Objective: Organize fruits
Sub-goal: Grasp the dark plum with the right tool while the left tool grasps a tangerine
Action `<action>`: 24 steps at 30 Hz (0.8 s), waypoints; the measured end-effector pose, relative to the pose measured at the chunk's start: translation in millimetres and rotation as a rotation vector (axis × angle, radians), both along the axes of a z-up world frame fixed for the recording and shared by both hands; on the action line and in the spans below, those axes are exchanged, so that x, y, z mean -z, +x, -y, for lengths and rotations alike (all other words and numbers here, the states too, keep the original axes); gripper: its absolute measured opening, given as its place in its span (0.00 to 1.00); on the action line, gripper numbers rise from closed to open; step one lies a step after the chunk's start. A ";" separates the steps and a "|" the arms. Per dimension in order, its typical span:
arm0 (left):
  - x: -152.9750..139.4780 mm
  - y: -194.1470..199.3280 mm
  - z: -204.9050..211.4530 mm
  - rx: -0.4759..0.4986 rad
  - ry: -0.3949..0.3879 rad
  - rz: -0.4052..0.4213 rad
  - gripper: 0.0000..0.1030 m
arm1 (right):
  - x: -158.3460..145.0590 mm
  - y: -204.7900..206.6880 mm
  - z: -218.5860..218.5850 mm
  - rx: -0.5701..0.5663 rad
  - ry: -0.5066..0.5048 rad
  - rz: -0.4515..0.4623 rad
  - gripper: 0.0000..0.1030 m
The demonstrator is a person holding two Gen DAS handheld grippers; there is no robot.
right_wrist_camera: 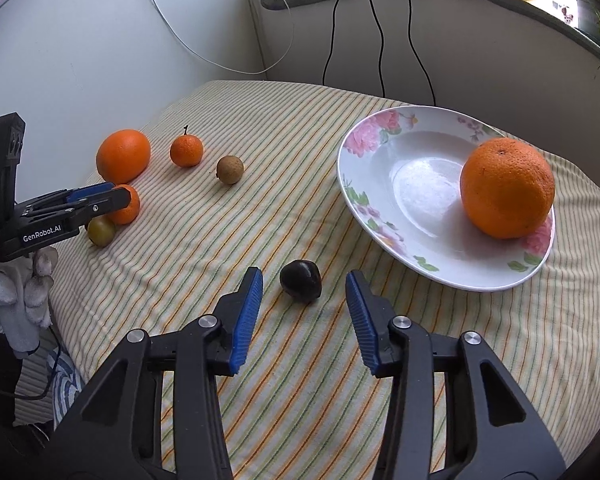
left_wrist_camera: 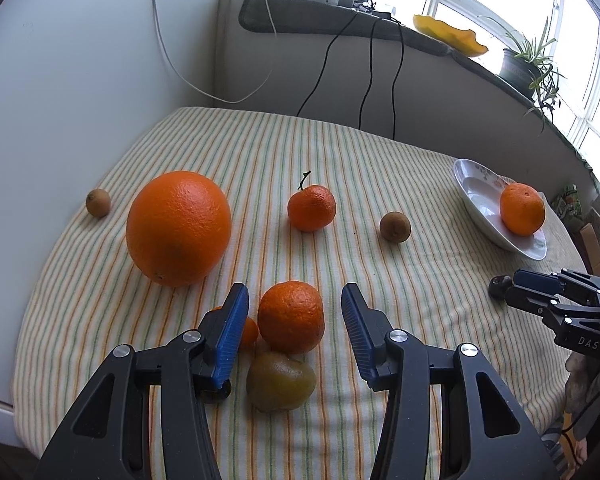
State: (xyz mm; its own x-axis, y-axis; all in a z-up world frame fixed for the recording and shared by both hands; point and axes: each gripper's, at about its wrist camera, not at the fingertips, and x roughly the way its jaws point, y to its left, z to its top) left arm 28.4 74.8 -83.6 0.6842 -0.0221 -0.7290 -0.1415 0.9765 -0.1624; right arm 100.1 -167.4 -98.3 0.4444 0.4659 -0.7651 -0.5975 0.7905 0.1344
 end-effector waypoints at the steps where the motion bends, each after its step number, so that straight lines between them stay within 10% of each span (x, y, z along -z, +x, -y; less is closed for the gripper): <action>1: -0.3 0.8 0.7 0.001 0.006 -0.002 0.46 | 1.7 1.0 -0.7 0.001 -0.003 -0.004 0.41; 24: -1.8 7.8 12.8 0.053 0.097 -0.017 0.31 | 14.3 4.3 -9.4 -0.016 -0.023 -0.023 0.23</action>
State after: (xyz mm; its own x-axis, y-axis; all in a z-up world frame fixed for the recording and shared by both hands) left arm 36.2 62.0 -81.8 0.6712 0.0129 -0.7411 -0.0908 0.9938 -0.0649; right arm 104.4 -158.0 -112.6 0.4190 0.4551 -0.7857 -0.6073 0.7838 0.1301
